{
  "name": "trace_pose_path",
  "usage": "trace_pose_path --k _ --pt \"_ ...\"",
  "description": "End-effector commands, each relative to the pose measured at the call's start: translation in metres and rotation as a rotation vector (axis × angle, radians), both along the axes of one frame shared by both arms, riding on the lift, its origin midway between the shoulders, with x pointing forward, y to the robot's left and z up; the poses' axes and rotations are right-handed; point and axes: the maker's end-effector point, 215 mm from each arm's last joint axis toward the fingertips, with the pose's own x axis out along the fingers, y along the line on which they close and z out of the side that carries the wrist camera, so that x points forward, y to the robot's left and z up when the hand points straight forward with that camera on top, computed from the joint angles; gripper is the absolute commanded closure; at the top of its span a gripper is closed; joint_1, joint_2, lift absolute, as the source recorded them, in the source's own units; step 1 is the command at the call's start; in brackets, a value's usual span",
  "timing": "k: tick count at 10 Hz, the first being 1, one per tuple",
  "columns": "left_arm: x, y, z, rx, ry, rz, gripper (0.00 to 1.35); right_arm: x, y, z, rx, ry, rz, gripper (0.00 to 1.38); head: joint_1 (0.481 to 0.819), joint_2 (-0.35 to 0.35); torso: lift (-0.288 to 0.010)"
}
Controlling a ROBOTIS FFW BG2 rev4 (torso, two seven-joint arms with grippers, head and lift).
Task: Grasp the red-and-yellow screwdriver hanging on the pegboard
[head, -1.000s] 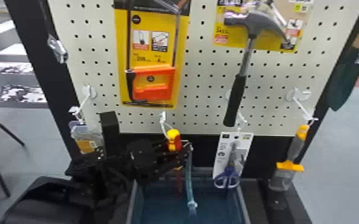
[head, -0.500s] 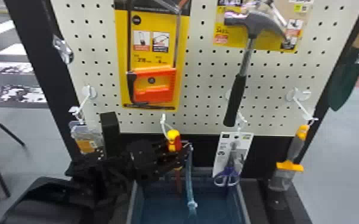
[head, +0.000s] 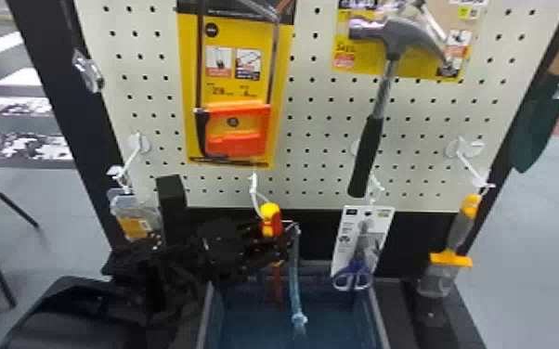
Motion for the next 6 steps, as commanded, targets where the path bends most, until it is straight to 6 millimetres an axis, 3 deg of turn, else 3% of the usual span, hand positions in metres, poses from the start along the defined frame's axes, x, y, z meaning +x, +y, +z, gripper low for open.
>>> trace_pose_path --k 1,6 --pt "-0.0003 -0.0003 0.0002 0.0 0.0 -0.001 1.05 0.0003 0.0 0.001 0.001 -0.002 0.0 0.17 0.549 0.0 -0.1" --pt "0.0002 0.0005 -0.0008 0.0 0.002 0.001 1.05 -0.0001 0.0 -0.0003 0.0 0.001 0.0 0.17 0.549 0.0 -0.1"
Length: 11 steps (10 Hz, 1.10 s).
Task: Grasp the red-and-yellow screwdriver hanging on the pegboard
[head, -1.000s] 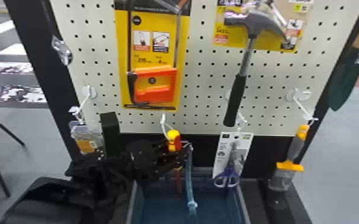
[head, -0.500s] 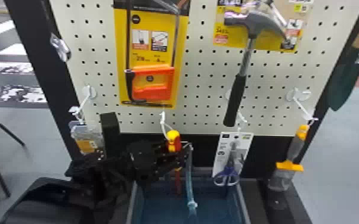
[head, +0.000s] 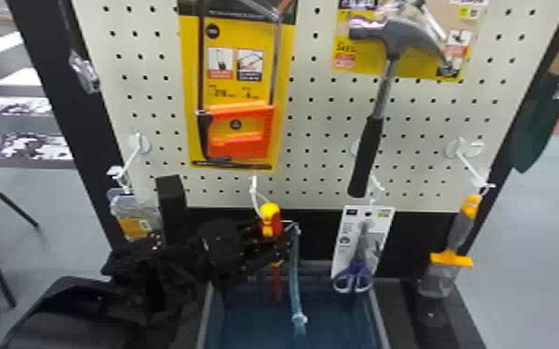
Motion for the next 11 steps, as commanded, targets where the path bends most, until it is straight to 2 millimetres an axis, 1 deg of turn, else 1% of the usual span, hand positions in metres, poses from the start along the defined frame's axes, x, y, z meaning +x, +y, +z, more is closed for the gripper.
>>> trace_pose_path --k 1,11 --pt "0.0003 0.0004 -0.0009 0.0 0.002 0.001 1.05 0.0003 0.0 0.0008 0.0 -0.002 0.0 0.17 0.549 0.0 -0.1" --pt "0.0 -0.0003 0.0001 0.0 0.0 0.001 1.05 -0.0001 0.0 -0.0005 0.0 0.001 0.0 0.17 0.549 0.0 -0.1"
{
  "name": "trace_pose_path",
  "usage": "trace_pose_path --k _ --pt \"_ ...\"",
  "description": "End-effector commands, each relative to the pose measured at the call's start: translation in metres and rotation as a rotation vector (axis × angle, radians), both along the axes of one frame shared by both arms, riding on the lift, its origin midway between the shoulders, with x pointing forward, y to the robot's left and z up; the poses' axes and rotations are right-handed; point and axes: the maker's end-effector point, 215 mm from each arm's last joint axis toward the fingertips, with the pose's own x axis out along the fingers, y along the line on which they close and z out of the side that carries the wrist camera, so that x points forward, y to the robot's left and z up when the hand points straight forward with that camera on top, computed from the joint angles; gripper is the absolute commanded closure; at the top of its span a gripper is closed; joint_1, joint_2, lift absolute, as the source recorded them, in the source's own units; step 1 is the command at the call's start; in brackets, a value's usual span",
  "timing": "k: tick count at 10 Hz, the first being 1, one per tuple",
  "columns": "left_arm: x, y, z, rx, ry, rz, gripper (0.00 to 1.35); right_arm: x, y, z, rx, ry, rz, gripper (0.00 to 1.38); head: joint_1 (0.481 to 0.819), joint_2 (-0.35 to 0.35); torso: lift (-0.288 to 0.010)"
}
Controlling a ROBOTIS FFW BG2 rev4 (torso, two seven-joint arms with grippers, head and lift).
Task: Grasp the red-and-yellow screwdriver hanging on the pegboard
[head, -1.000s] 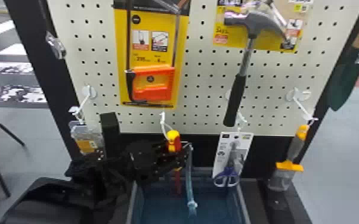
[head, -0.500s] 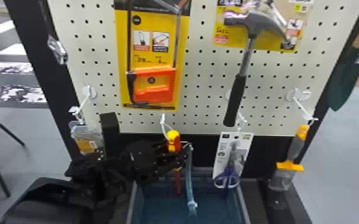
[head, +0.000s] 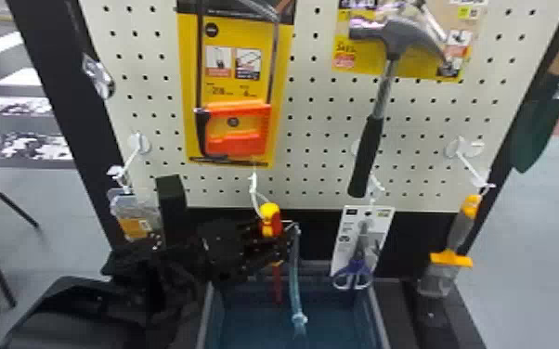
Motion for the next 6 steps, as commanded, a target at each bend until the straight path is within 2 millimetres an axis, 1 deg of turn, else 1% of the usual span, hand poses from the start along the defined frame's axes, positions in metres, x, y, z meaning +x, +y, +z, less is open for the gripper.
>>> trace_pose_path --k 1,4,6 --pt "-0.001 -0.001 0.003 -0.001 -0.005 -0.001 1.05 0.0 0.0 0.0 0.0 0.0 0.0 0.17 0.549 0.0 -0.1" --pt "-0.002 -0.002 0.015 0.003 -0.031 -0.001 1.05 -0.001 0.0 -0.001 0.0 0.002 0.0 0.17 0.549 0.0 -0.1" --pt "-0.003 0.001 0.016 0.014 -0.038 0.006 1.05 -0.001 0.0 -0.002 0.001 0.005 0.0 0.17 0.549 0.0 -0.1"
